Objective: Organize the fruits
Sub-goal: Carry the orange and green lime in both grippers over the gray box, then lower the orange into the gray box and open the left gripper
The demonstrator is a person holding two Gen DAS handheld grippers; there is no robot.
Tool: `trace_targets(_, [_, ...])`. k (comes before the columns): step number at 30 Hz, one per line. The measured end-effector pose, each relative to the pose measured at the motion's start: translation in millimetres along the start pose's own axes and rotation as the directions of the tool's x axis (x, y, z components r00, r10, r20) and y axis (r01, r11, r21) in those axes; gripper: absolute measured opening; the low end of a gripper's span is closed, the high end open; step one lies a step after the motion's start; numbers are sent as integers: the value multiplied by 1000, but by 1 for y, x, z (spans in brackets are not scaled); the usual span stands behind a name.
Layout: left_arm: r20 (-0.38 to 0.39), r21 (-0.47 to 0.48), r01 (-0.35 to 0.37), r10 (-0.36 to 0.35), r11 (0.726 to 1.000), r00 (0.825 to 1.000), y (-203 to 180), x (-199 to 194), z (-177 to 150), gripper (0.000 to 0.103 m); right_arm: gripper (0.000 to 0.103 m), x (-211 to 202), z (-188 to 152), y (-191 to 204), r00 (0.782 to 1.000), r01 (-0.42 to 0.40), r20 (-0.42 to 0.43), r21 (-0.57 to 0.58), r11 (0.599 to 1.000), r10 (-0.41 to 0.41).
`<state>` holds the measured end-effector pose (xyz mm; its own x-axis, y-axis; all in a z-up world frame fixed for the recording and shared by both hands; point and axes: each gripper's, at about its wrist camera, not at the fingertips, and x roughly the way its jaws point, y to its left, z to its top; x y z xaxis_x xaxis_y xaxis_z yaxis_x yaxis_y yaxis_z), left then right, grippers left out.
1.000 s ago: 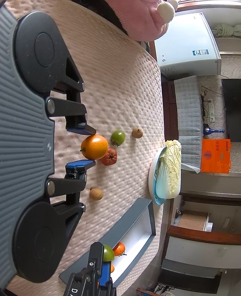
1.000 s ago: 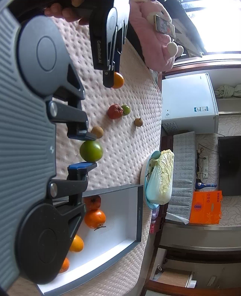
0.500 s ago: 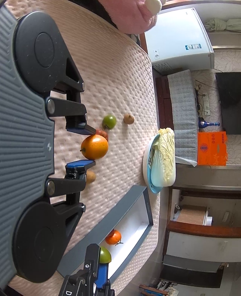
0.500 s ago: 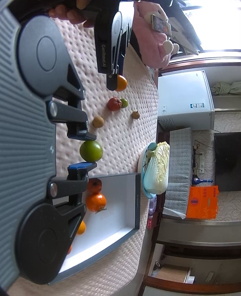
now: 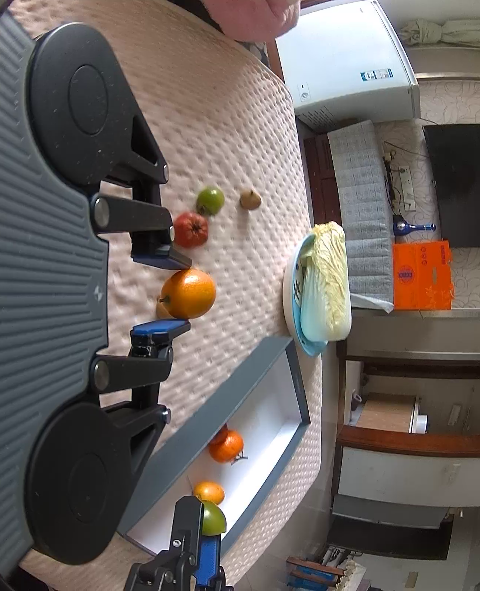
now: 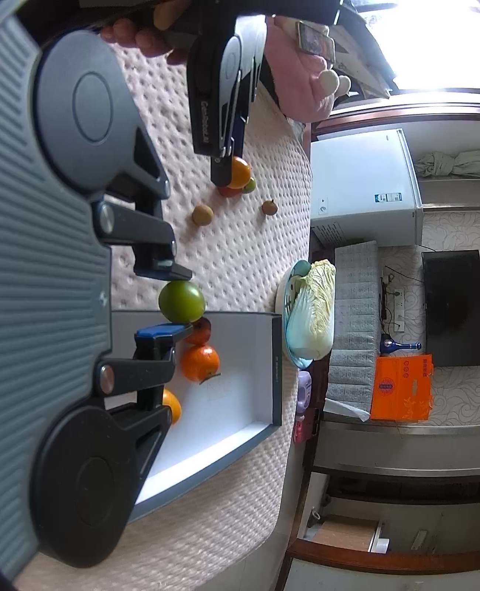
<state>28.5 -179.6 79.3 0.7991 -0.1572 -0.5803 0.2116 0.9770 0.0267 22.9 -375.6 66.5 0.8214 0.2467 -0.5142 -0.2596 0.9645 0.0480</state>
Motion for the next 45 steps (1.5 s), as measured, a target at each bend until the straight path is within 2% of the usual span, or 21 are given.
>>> trace_targets(18, [10, 32, 67, -67, 997, 998, -37, 18, 12, 33, 27, -16, -9, -30, 999, 48, -5, 18, 999, -48])
trace_targets(26, [20, 62, 83, -85, 995, 996, -56, 38, 21, 33, 27, -20, -14, -39, 998, 63, -18, 18, 998, -63])
trace_targets(45, [37, 86, 182, -186, 980, 982, -106, 74, 44, 33, 27, -13, -25, -46, 993, 84, -81, 17, 996, -82])
